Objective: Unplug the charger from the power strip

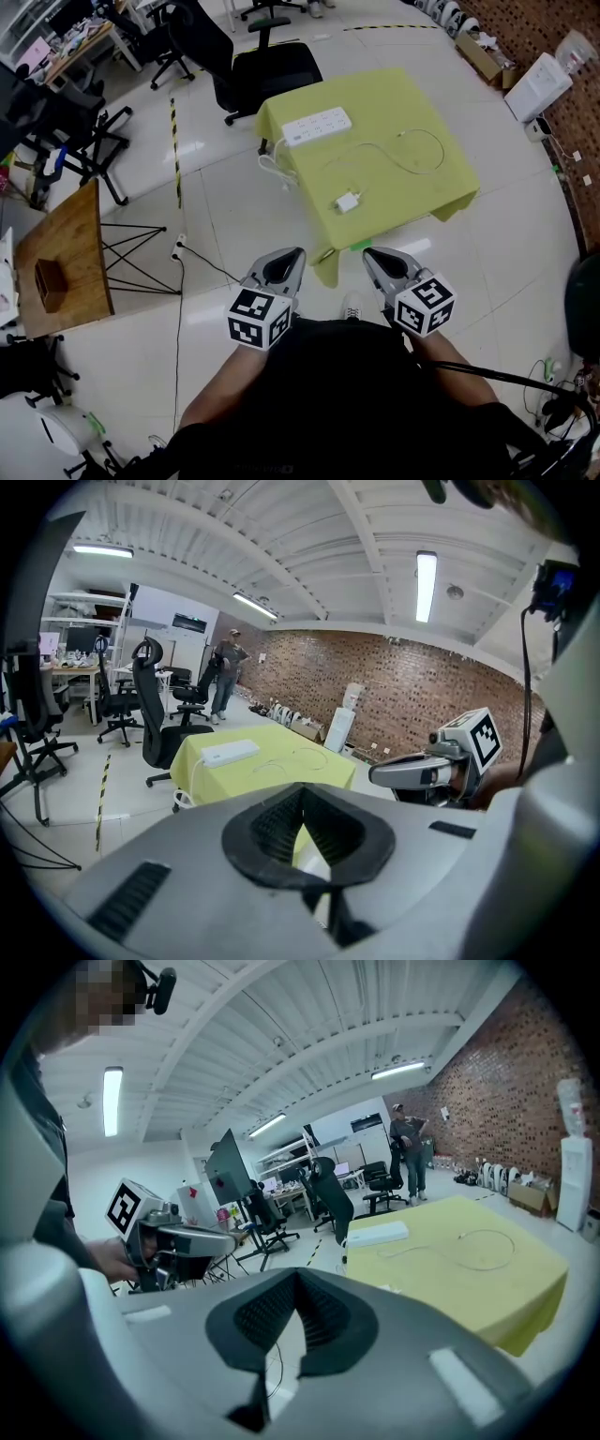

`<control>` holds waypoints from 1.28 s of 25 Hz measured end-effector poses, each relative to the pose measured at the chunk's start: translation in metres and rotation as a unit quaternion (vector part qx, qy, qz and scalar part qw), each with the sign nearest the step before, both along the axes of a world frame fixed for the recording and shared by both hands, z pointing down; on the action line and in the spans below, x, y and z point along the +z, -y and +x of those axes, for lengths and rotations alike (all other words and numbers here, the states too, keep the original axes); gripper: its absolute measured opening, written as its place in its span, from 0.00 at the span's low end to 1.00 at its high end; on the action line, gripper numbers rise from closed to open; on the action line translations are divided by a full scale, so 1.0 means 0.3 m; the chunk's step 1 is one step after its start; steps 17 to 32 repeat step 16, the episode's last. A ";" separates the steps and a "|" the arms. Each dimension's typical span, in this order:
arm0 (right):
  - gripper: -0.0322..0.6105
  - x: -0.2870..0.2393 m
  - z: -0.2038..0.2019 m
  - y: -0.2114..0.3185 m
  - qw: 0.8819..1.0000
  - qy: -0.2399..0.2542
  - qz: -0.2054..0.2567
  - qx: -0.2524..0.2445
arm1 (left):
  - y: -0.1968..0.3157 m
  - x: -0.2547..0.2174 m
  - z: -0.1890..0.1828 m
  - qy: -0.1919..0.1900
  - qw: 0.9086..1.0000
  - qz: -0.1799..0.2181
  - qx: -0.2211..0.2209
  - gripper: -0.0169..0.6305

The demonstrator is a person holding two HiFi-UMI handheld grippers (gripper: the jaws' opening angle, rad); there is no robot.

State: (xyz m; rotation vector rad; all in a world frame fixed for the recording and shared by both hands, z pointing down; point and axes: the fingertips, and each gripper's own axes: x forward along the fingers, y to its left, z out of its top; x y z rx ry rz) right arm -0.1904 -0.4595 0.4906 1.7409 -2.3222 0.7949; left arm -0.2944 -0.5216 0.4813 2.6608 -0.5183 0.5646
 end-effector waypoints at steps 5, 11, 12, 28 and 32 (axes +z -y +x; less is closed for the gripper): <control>0.05 0.013 -0.008 -0.008 1.000 0.000 0.002 0.003 | -0.006 0.008 -0.009 0.001 1.000 0.003 0.002 0.04; 0.05 0.006 -0.012 -0.010 1.000 -0.001 0.003 0.004 | -0.006 -0.001 -0.016 -0.002 1.000 0.005 -0.001 0.04; 0.05 0.005 -0.012 -0.010 1.000 -0.002 0.003 0.004 | -0.007 -0.002 -0.014 -0.003 1.000 0.006 -0.001 0.04; 0.05 -0.003 -0.001 -0.013 1.000 -0.002 0.002 0.000 | -0.009 -0.013 0.001 -0.004 1.000 0.006 -0.005 0.04; 0.05 -0.003 -0.001 -0.013 1.000 -0.002 0.002 0.000 | -0.009 -0.013 0.001 -0.004 1.000 0.006 -0.005 0.04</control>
